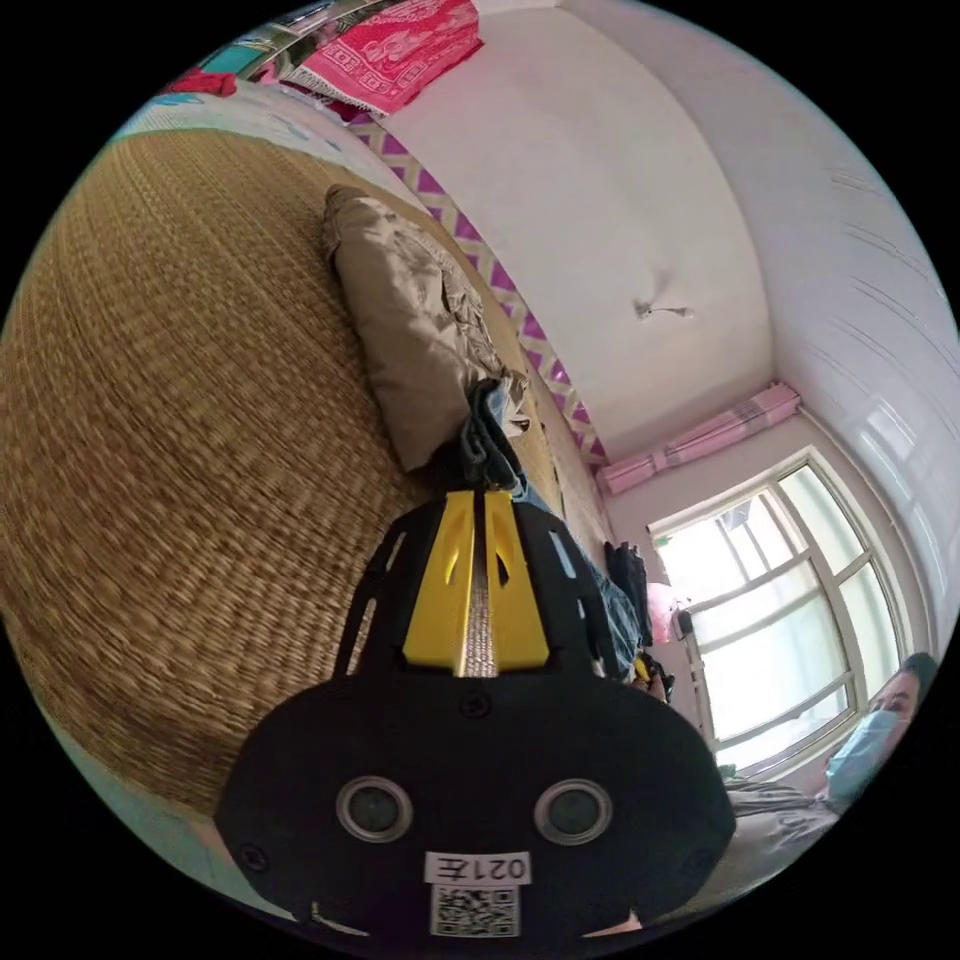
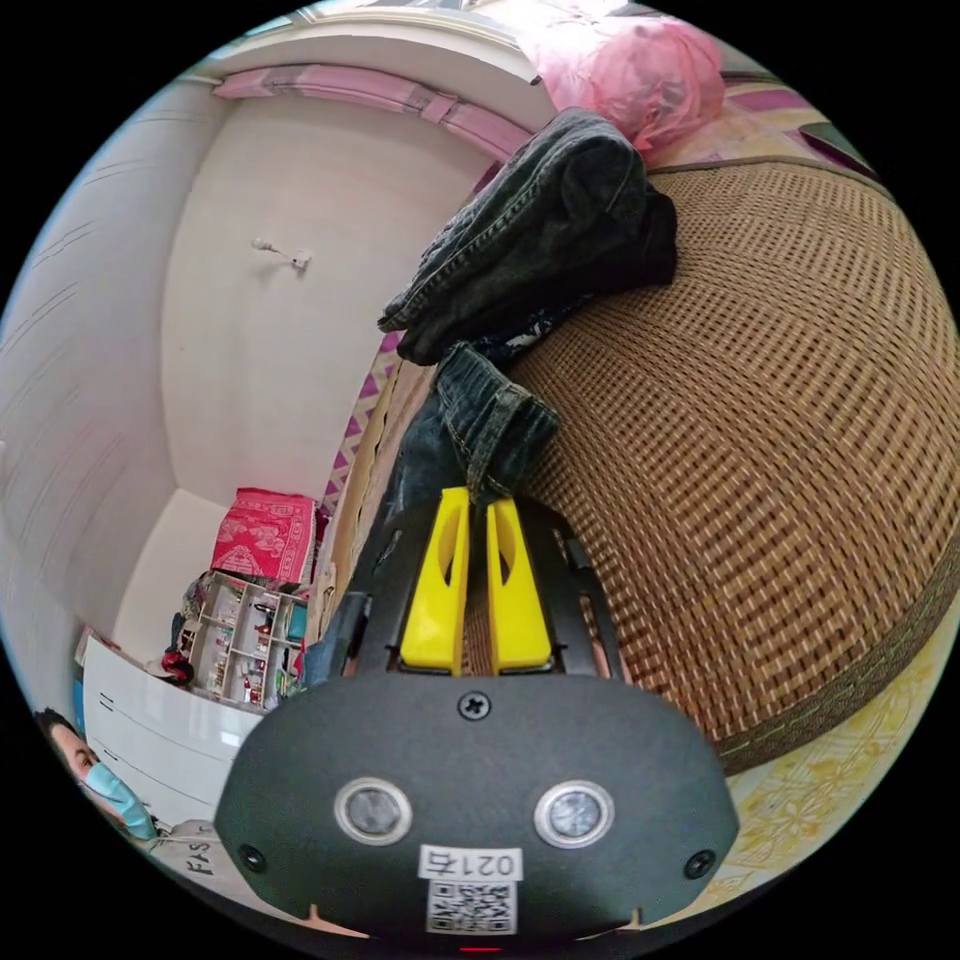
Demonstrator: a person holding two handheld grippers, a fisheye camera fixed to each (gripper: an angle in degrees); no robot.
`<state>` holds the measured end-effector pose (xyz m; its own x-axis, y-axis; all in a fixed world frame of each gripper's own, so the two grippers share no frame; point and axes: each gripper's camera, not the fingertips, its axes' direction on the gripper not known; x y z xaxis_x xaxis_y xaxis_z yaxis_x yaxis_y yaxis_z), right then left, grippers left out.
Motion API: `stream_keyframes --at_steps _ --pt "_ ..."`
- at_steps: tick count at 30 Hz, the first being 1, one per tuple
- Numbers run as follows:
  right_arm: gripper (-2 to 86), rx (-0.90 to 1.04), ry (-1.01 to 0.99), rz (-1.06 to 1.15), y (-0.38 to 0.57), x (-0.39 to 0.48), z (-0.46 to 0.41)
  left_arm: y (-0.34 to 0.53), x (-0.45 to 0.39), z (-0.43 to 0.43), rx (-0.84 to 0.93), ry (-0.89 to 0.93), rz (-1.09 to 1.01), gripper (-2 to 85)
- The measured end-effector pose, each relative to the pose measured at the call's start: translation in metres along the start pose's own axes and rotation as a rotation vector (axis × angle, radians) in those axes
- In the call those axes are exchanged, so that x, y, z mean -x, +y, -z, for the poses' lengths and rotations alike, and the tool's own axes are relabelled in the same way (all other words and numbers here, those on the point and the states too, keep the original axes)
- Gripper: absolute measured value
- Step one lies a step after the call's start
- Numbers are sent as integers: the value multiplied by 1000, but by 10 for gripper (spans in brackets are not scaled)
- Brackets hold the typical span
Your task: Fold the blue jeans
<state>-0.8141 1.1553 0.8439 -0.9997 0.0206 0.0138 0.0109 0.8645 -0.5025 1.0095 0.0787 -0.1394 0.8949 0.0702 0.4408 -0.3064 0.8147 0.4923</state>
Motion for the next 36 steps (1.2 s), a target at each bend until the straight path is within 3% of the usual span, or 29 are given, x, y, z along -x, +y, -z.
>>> stream_keyframes --at_steps 6,12,14,18,25,30,36 --pt "23 10 6 -1 -2 3 6 30 88 35 -7 31 99 37" --pt "27 -8 -10 17 -5 6 13 34 152 109 -257 48 74 36" --pt "28 -9 2 17 -10 9 13 14 173 97 -167 22 102 57" --pt "28 -12 4 17 -17 11 14 -7 226 24 68 143 208 99" --pt "32 -19 22 19 -39 21 13 -12 285 -35 -17 229 345 47" --pt "34 -14 39 16 -59 29 7 -47 292 -54 -141 182 354 41" --pt "36 -14 47 16 -87 43 -2 -94 274 -85 -65 197 294 48"
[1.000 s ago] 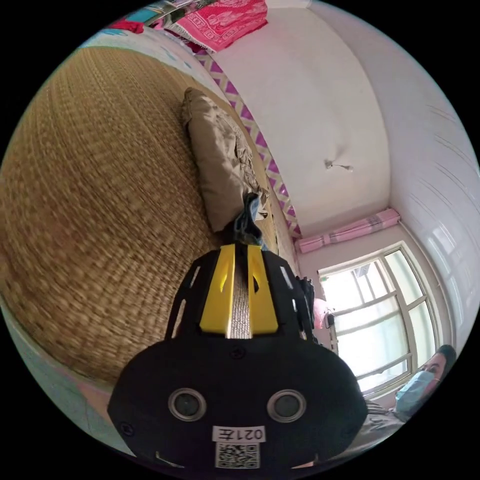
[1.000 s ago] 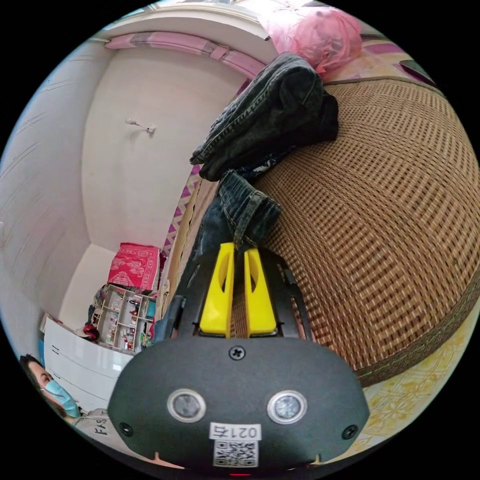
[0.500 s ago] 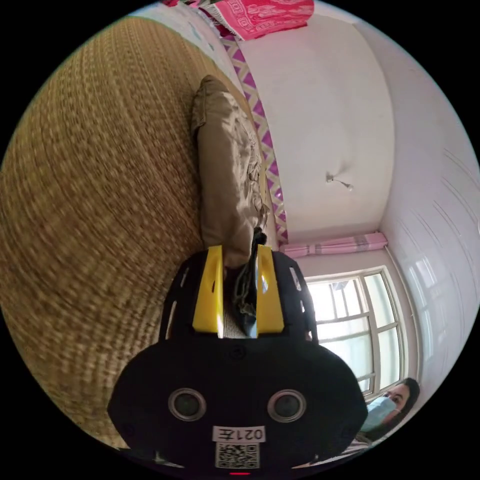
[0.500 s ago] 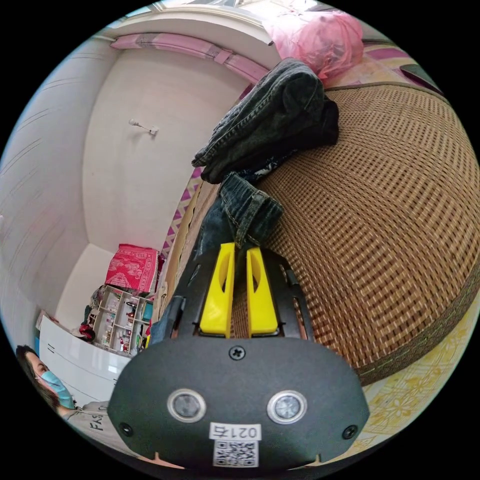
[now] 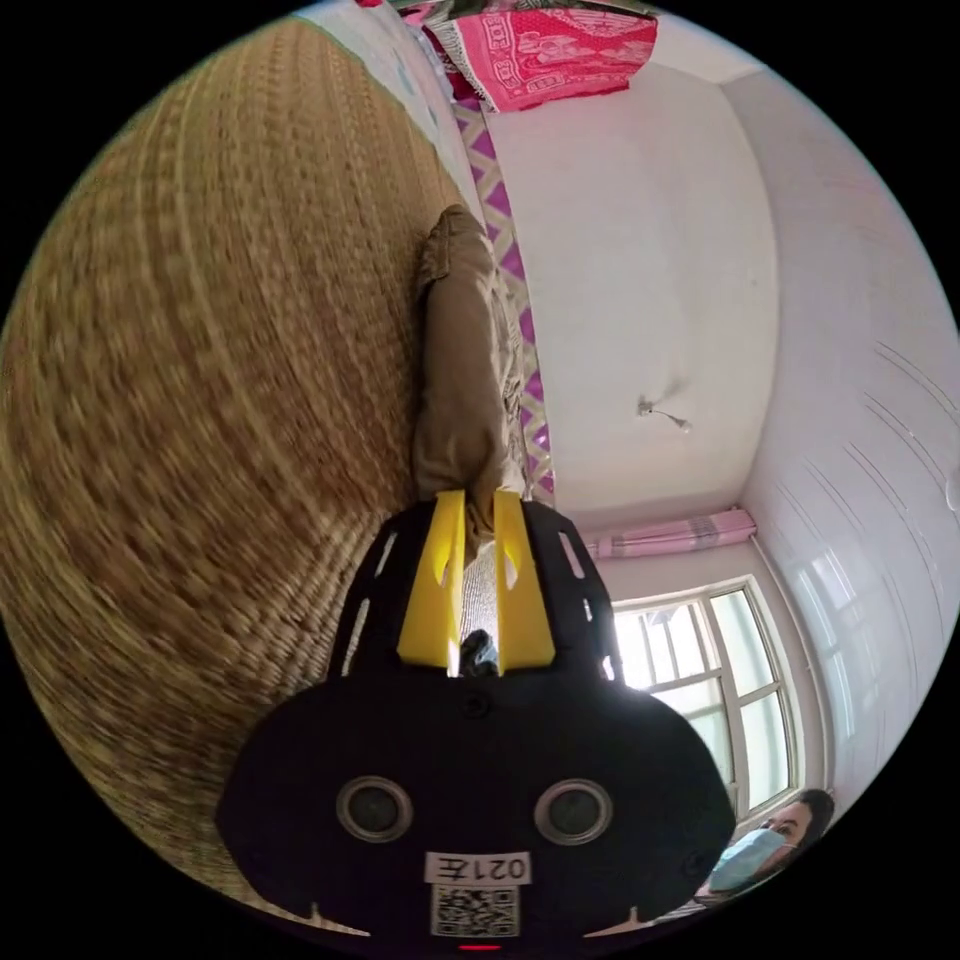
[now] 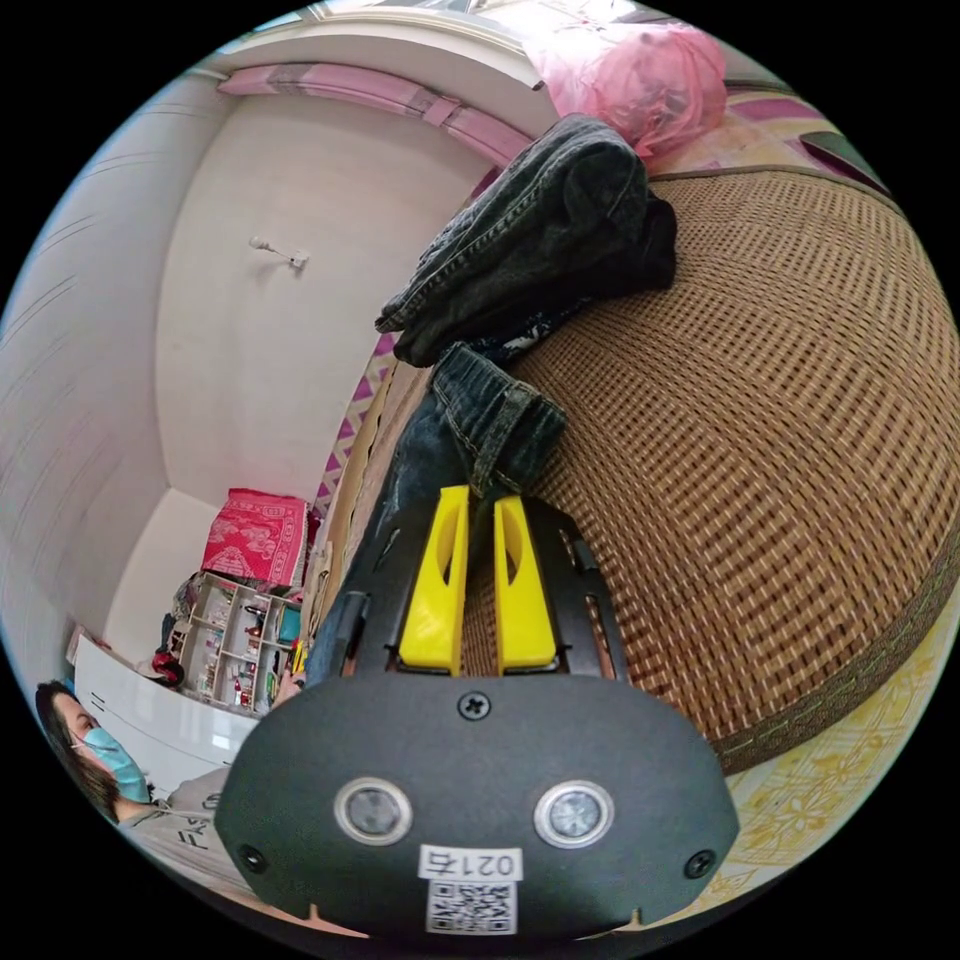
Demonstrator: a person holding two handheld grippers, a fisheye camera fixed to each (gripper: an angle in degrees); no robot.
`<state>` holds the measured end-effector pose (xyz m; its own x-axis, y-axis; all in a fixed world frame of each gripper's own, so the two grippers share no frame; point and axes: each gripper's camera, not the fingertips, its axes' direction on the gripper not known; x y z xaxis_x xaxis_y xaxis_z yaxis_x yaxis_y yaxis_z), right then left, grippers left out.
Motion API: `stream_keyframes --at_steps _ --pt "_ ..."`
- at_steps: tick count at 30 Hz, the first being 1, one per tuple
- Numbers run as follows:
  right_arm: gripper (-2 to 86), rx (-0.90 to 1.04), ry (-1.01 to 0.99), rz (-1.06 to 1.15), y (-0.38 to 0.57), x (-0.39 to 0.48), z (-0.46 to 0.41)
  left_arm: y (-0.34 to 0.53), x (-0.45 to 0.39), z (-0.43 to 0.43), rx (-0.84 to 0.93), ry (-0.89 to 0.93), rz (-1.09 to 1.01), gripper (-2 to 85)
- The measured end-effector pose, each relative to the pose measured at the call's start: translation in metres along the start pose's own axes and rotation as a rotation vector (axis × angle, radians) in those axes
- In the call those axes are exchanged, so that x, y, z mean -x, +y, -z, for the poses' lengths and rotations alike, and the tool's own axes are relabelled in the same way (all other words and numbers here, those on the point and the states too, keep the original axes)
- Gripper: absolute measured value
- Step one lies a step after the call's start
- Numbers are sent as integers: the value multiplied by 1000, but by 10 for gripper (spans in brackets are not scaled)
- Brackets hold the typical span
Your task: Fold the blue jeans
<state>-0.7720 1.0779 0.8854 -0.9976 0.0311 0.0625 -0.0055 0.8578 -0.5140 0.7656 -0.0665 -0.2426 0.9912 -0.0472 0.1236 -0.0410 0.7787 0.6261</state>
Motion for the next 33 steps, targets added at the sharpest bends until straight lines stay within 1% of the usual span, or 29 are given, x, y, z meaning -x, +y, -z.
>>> stream_keyframes --at_steps 2,5,6,7,8,10,11,12,13,14,15,16,17,18,19,21,22,23,24,25,26,27,28,29,30,32,33 --pt "39 1 0 -1 -12 7 -5 5 -22 3 -8 -11 -42 53" --pt "50 5 -5 2 -29 17 -12 30 -78 11 1 61 -207 41" --pt "54 3 -8 7 -32 20 -13 48 -116 10 32 83 -340 34" --pt "67 -12 -22 34 -37 28 -14 71 -160 5 76 50 -478 32" --pt "77 -22 -41 63 -42 37 -14 85 -183 1 101 20 -548 30" --pt "87 -51 -71 66 -49 46 -12 151 -274 -22 190 -84 -821 27" --pt "91 -91 -93 94 -52 59 -7 169 -296 -29 207 -110 -887 27" --pt "93 -105 -95 128 -55 70 -6 202 -335 -44 235 -167 -1008 32" --pt "96 -118 -51 226 -61 102 -7 233 -372 -63 269 -215 -1130 42" --pt "94 -117 41 346 -68 141 -13 248 -388 -73 290 -238 -1184 49" --pt "93 -109 100 402 -72 162 -18 271 -417 -98 338 -282 -1267 62" --pt "86 -90 235 493 -80 200 -32 288 -440 -124 394 -308 -1315 74" --pt "86 -71 416 551 -89 236 -49 295 -450 -137 420 -312 -1327 77" --pt "88 -49 489 556 -95 251 -59 303 -465 -161 451 -326 -1322 84" --pt "100 18 561 492 -114 269 -75 308 -478 -182 461 -329 -1301 88" --pt "125 107 520 354 -143 274 -84 310 -492 -206 460 -307 -1261 90" --pt "135 161 443 251 -162 267 -85 311 -498 -221 470 -305 -1236 91" --pt "134 147 376 189 -173 261 -79 312 -501 -230 480 -301 -1233 91" --pt "133 119 367 172 -176 261 -74 315 -506 -247 501 -305 -1233 91" --pt "123 44 393 195 -182 275 -61 319 -512 -265 520 -325 -1244 91" --pt "104 -33 441 294 -185 304 -55 321 -514 -275 528 -334 -1253 89" --pt "90 -71 456 361 -186 322 -56 324 -520 -295 546 -348 -1266 87" --pt "71 -107 449 541 -184 361 -69 326 -527 -316 567 -353 -1276 85" --pt "62 -47 437 755 -183 403 -102 328 -531 -328 580 -353 -1282 84" --pt "63 0 464 841 -184 422 -125 331 -539 -352 611 -362 -1296 84" --pt "70 233 566 1120 -189 477 -232 337 -549 -391 672 -393 -1319 85" --pt "71 280 592 1178 -191 486 -257 340 -554 -417 723 -404 -1326 88"
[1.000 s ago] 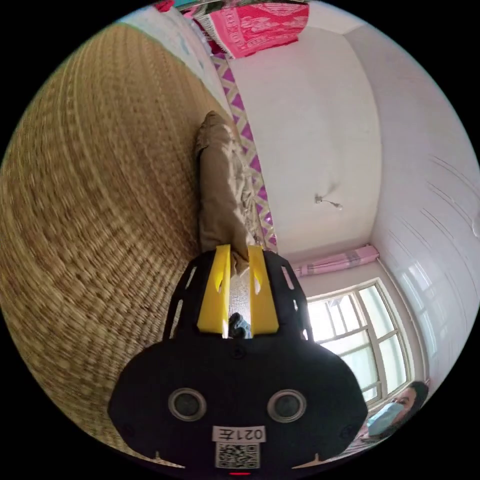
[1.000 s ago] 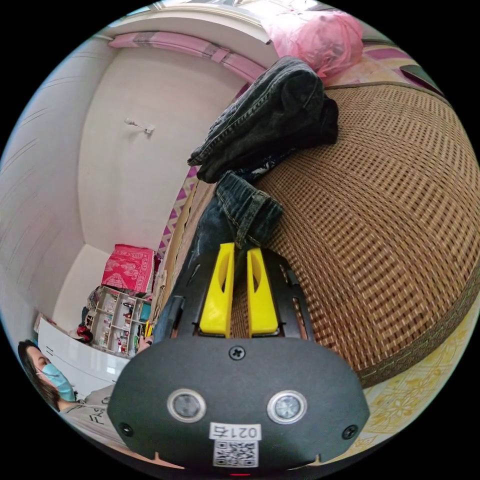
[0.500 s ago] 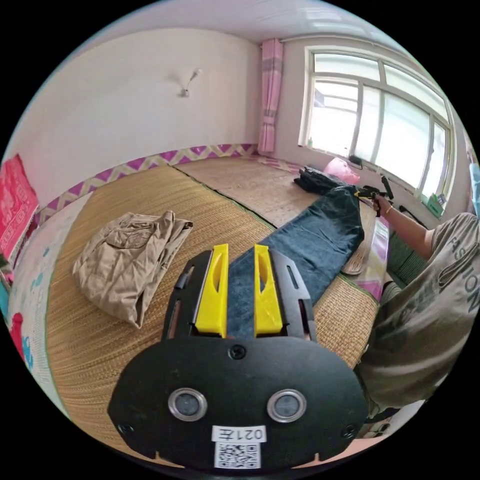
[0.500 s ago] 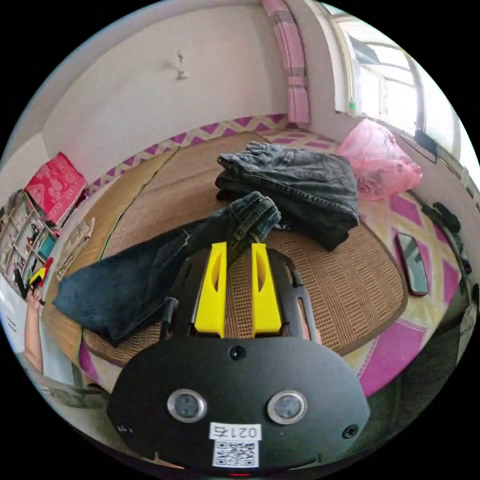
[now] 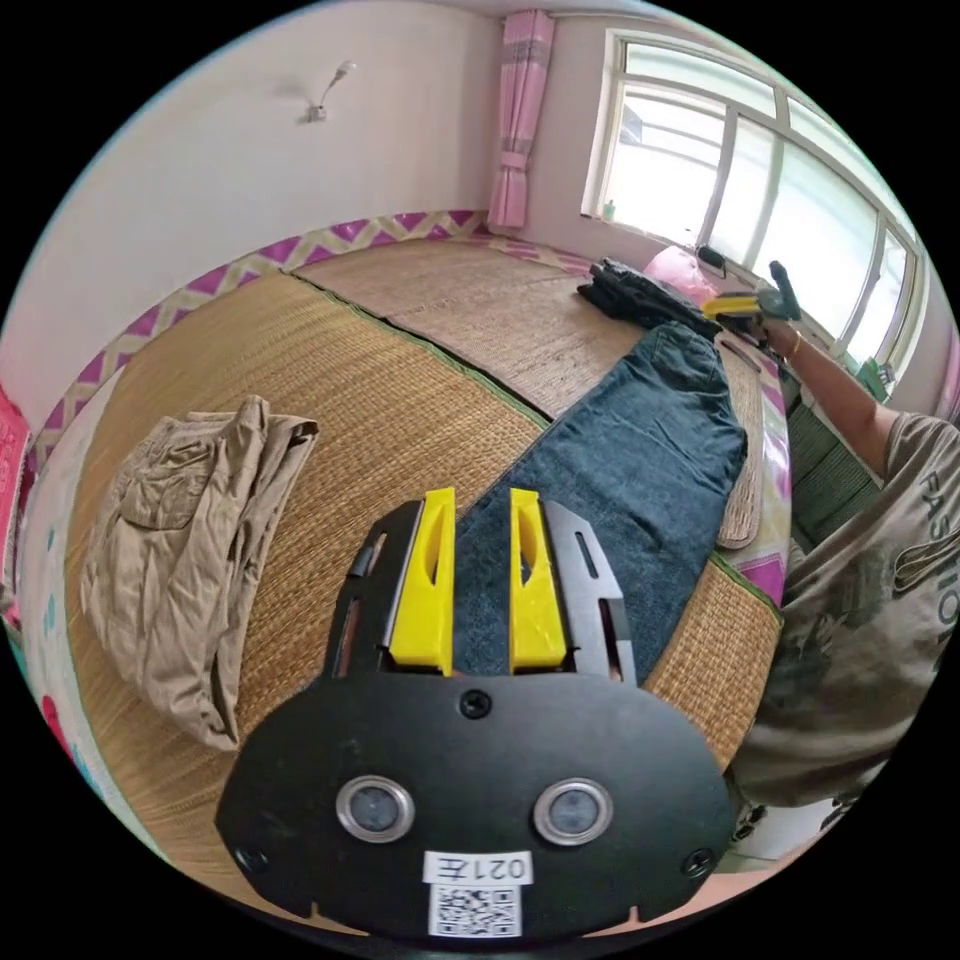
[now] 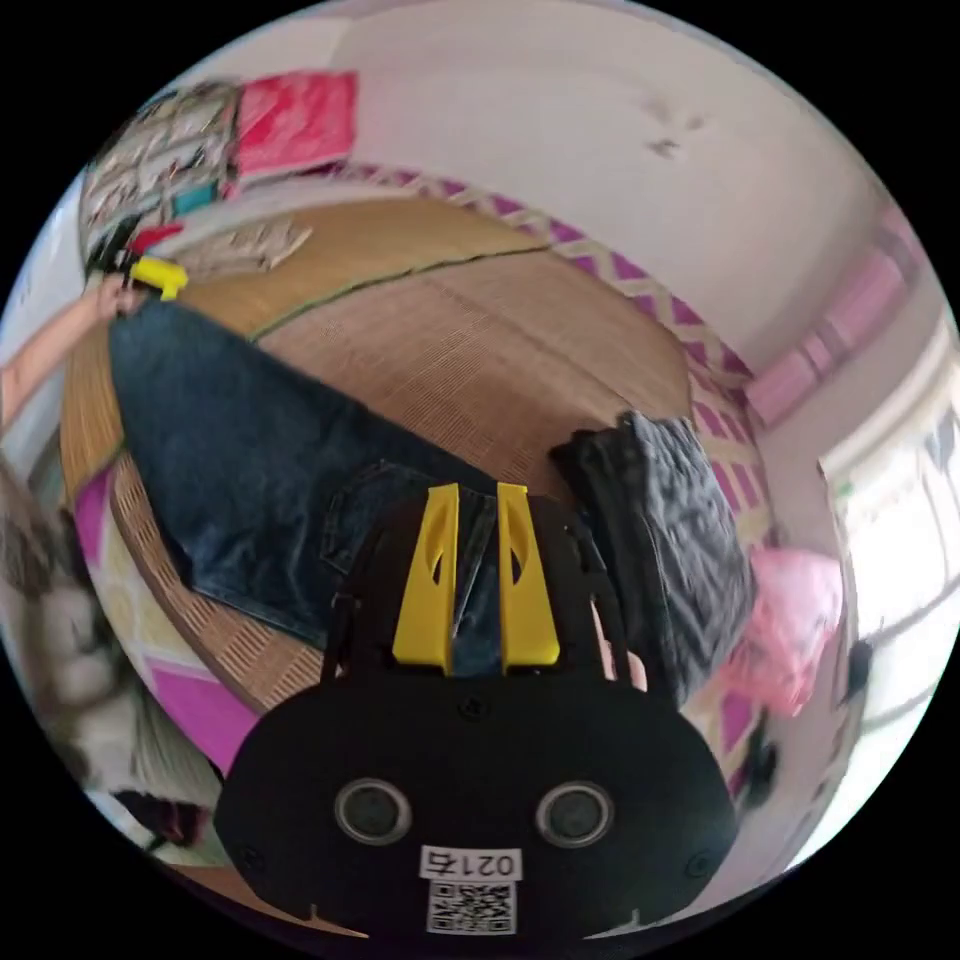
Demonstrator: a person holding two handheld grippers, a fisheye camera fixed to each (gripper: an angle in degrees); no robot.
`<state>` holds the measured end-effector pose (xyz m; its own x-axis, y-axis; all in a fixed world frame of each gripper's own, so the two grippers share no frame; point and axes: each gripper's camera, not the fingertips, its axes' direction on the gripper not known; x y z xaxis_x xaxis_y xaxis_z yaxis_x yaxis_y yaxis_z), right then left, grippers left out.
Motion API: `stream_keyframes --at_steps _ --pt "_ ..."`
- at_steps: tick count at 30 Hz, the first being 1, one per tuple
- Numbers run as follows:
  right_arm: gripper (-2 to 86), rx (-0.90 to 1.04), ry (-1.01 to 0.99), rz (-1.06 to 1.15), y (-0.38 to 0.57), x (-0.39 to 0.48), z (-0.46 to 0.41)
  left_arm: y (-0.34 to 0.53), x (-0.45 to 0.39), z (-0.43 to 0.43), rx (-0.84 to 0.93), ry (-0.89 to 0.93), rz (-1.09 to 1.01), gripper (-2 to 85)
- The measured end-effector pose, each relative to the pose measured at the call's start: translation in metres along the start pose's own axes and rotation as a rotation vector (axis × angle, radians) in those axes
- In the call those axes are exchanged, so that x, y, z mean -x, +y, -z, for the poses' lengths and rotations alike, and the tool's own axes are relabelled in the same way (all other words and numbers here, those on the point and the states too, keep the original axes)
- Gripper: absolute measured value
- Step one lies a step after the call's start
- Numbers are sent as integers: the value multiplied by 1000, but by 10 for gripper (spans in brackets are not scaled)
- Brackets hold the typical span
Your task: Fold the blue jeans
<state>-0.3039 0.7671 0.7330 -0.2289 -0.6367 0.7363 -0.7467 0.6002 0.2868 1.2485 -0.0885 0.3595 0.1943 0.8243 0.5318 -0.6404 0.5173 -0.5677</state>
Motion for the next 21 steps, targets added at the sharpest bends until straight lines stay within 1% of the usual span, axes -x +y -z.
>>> stream_keyframes --at_steps 2,3,5,8,16,18,19,20,21 --pt "89 134 -20 231 -67 19 -64 -26 1 -23 68 33 -20 94" --pt "99 175 -41 272 -82 20 -81 -40 2 -37 114 44 -34 98" --pt "123 337 -115 378 -129 16 -143 -55 2 -51 175 38 -55 102" --pt "135 476 -134 473 -167 7 -195 -68 4 -60 244 36 -86 102" --pt "115 568 -305 463 -225 -37 -244 -72 35 -43 327 51 -110 98" --pt "91 563 -323 452 -229 -46 -245 -73 42 -40 324 59 -108 92" --pt "37 545 -312 448 -229 -52 -242 -73 46 -37 323 59 -107 87" --pt "6 505 -283 443 -228 -58 -235 -74 48 -35 322 56 -109 81" --pt "2 479 -271 441 -228 -61 -229 -73 51 -32 320 46 -113 69"
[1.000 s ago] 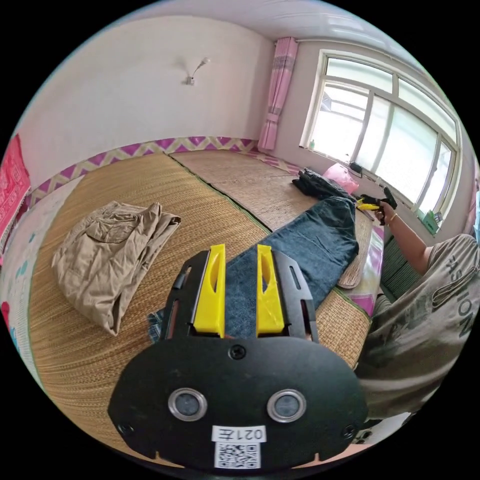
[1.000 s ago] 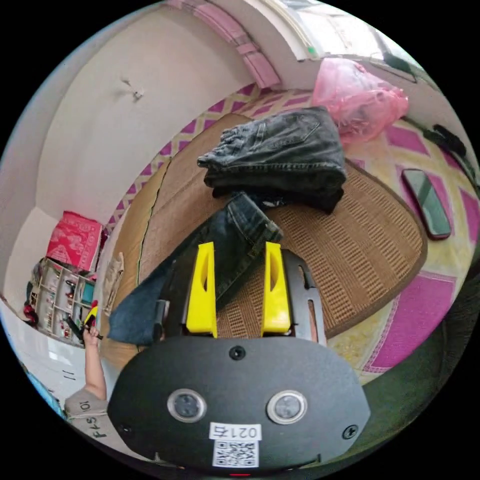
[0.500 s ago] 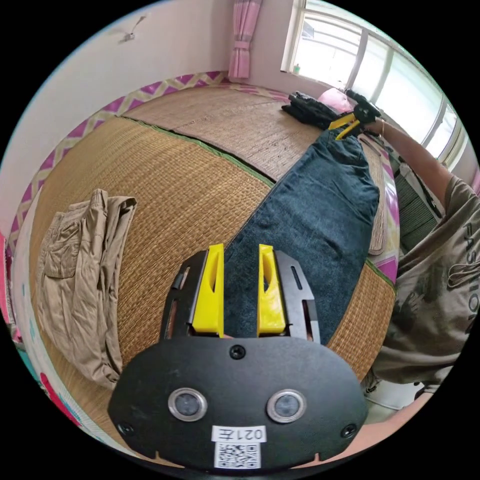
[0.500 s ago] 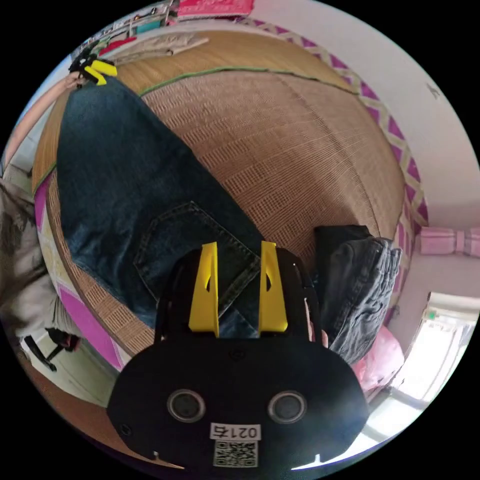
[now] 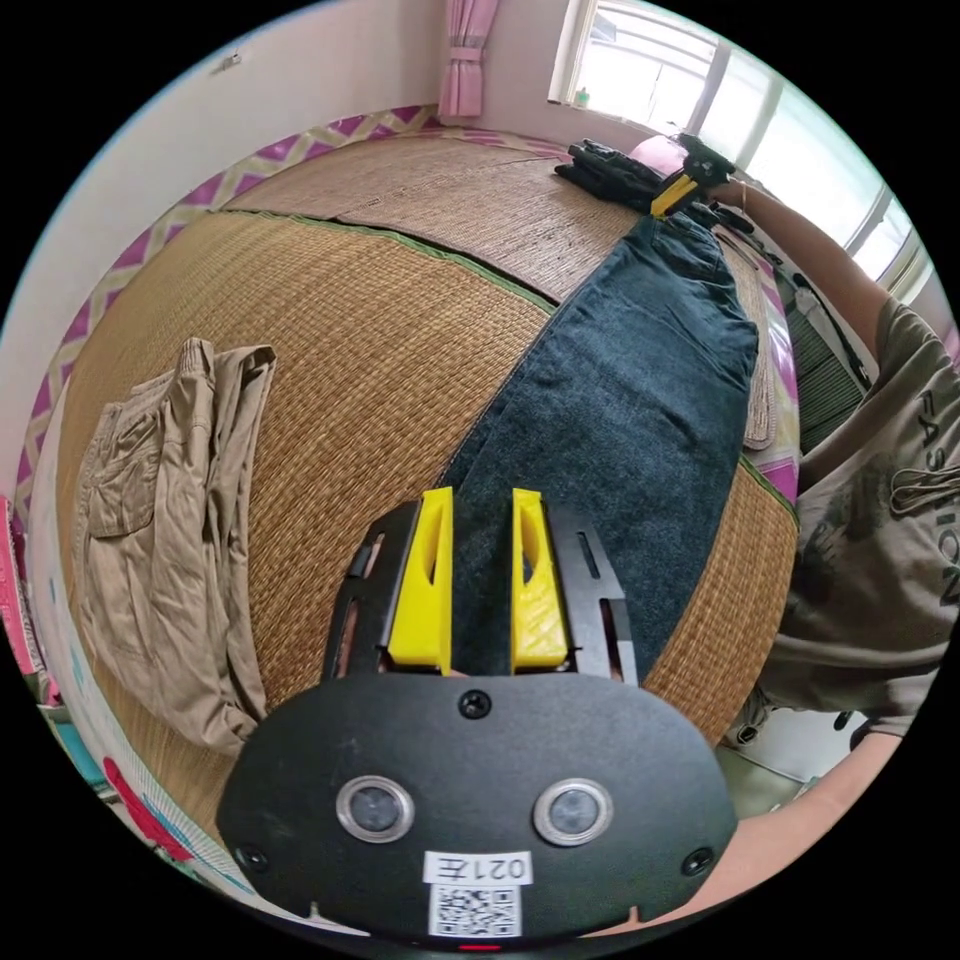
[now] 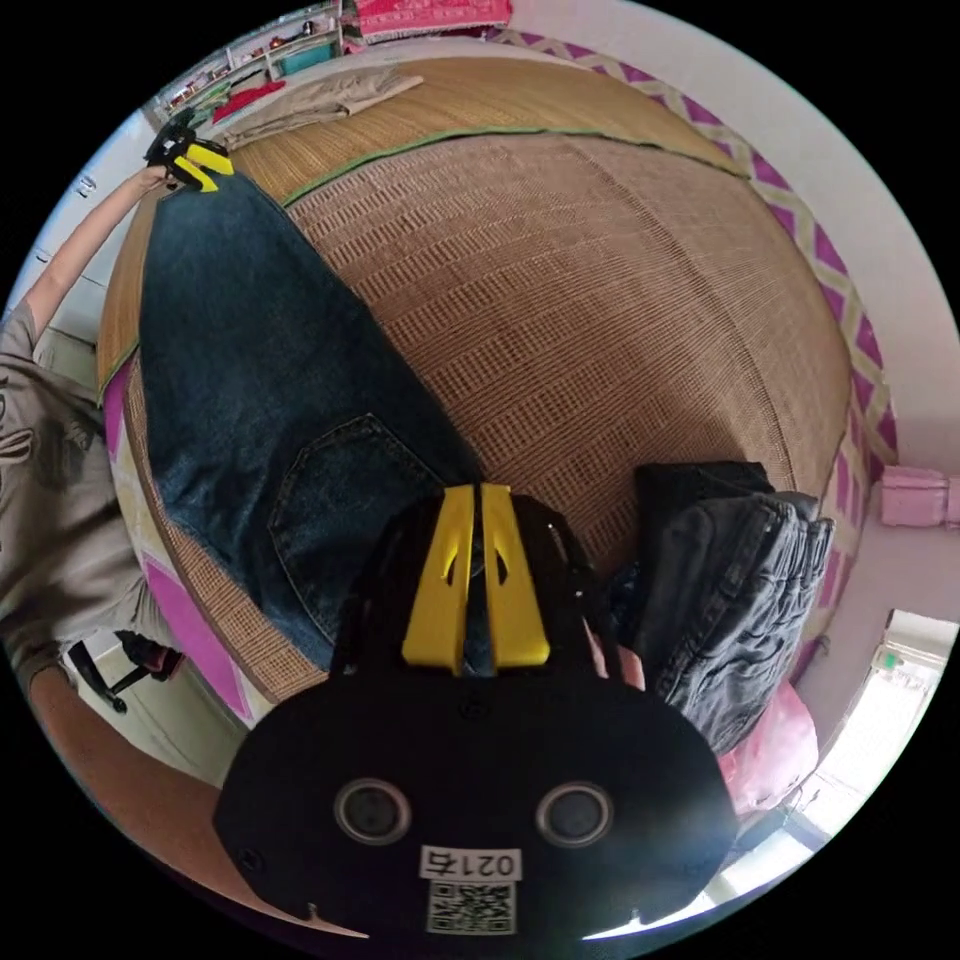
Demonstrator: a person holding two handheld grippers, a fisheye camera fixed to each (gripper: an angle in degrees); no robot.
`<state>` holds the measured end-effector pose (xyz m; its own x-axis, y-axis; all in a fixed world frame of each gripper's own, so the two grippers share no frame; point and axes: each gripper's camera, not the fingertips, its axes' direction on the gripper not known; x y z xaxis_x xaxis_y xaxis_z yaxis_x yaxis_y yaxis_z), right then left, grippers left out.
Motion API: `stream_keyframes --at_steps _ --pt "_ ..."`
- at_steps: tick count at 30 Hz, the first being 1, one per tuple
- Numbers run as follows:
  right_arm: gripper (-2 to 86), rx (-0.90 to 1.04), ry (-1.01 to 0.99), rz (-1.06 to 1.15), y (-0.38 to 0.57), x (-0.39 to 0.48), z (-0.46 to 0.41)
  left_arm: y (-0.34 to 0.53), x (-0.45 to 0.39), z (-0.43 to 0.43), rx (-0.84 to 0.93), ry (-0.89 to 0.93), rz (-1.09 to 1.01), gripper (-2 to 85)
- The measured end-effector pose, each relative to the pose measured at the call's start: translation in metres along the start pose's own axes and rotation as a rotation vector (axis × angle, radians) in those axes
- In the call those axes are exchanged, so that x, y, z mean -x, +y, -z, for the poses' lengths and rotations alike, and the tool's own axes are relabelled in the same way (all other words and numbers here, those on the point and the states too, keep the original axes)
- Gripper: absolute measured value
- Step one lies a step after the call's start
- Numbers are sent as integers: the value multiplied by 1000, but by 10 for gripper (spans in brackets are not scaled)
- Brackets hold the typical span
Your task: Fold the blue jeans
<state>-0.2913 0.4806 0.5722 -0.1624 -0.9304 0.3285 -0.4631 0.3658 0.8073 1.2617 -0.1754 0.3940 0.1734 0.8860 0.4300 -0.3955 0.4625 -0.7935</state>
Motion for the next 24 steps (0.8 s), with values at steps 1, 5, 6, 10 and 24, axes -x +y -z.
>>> stream_keyframes --at_steps 1,5,6,10,24 --pt "-4 -42 4 -7 9 -2 9 3 1 3 3 -18 -5 44" --pt "-9 -127 -10 -27 46 -7 28 16 1 20 -16 -92 -39 -2" --pt "-9 -137 -7 -28 52 -6 31 24 2 34 -44 -94 -41 -5" --pt "-10 -221 50 -10 109 18 61 74 -17 115 -209 -74 -78 -9" --pt "-10 -388 21 -121 445 248 47 381 -197 108 -354 151 42 -9"
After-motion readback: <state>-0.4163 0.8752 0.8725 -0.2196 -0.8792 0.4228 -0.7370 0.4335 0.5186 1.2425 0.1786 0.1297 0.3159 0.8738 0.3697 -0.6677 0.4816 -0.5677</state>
